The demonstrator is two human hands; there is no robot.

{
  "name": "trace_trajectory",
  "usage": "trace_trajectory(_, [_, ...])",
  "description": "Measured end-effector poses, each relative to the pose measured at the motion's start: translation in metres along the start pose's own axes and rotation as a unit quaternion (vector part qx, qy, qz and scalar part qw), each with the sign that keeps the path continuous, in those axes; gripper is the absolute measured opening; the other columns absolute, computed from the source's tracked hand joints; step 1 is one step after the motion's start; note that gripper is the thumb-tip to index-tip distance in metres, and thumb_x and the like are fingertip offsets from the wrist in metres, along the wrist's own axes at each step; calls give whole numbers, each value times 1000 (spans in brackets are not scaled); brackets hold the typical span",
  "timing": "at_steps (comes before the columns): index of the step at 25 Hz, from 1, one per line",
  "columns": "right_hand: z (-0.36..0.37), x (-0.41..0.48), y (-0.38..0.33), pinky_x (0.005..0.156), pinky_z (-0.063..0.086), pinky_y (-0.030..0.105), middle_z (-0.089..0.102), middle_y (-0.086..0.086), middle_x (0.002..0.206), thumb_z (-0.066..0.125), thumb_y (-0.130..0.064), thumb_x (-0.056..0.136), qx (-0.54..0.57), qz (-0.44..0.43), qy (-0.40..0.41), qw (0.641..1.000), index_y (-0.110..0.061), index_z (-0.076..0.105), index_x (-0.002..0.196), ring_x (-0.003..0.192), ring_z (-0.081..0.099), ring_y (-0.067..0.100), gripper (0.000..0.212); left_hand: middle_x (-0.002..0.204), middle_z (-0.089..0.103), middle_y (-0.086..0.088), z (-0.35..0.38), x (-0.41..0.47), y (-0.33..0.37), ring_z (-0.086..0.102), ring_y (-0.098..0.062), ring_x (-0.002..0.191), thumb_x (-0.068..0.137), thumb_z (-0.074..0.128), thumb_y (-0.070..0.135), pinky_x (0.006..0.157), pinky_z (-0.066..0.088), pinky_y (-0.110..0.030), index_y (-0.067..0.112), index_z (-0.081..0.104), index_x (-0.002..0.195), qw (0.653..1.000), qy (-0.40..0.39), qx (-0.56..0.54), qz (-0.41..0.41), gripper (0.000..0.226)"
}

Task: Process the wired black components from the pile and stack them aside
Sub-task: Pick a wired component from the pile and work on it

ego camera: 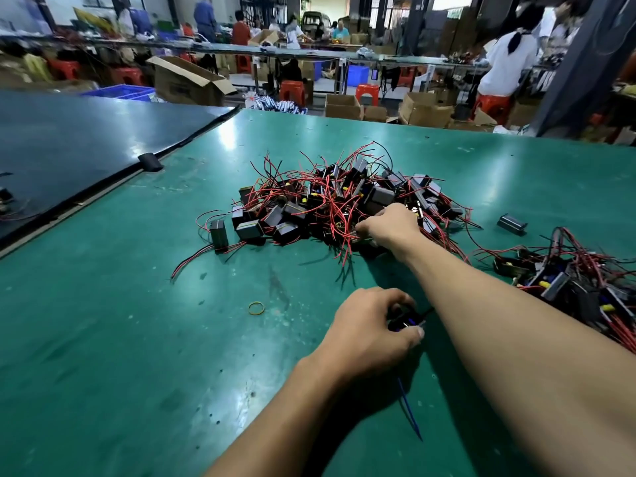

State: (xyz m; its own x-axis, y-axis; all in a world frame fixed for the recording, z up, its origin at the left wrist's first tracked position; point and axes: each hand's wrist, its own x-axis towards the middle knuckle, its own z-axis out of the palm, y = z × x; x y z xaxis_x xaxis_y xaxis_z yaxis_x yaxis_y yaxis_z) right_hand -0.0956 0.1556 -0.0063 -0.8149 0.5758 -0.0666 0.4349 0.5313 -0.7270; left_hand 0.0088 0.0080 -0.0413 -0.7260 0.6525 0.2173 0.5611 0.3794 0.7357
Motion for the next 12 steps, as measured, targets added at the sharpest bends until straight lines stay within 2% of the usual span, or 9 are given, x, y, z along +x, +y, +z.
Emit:
trace_trajectory(2, [-6,-4,-3,54,50,31,76,12,86,76,-21,76,100,22,-3,995,-6,76,73,63,61,18,15,96,71,5,-2,0,1,63,-12,89,77,72,37,82,51,-27,28,70,104,1000,8,-10,-25,28])
trace_trajectory(4, [-17,-8,-7,44,36,22,77,10,81,72,-15,78,148,21,2,989,-6,75,71,48,48,9,12,91,72,6,-3,1,0,64,-8,86,76,73,40,81,52,-26,28,71,98,998,13,-26,-51,24])
trace_trajectory(7, [-44,-23,-7,47,39,22,76,8,71,68,-8,76,166,-26,27,985,-13,73,67,55,52,14,11,81,71,7,-4,2,-3,65,-6,77,75,75,40,75,53,-25,27,69,85,995,24,-35,-89,17])
trace_trajectory(9, [-64,-38,1,48,42,21,74,5,68,67,-5,77,173,-63,51,981,-17,72,74,53,58,12,14,76,70,7,-6,4,-5,64,-7,73,75,77,39,70,52,-24,23,68,78,993,32,-27,-108,18])
trace_trajectory(12, [-93,-63,24,48,45,20,71,4,74,64,1,84,215,-110,44,969,-16,71,87,51,59,7,19,68,66,10,-11,5,-7,60,-2,65,74,79,40,62,46,-19,20,67,73,992,42,-4,-121,23])
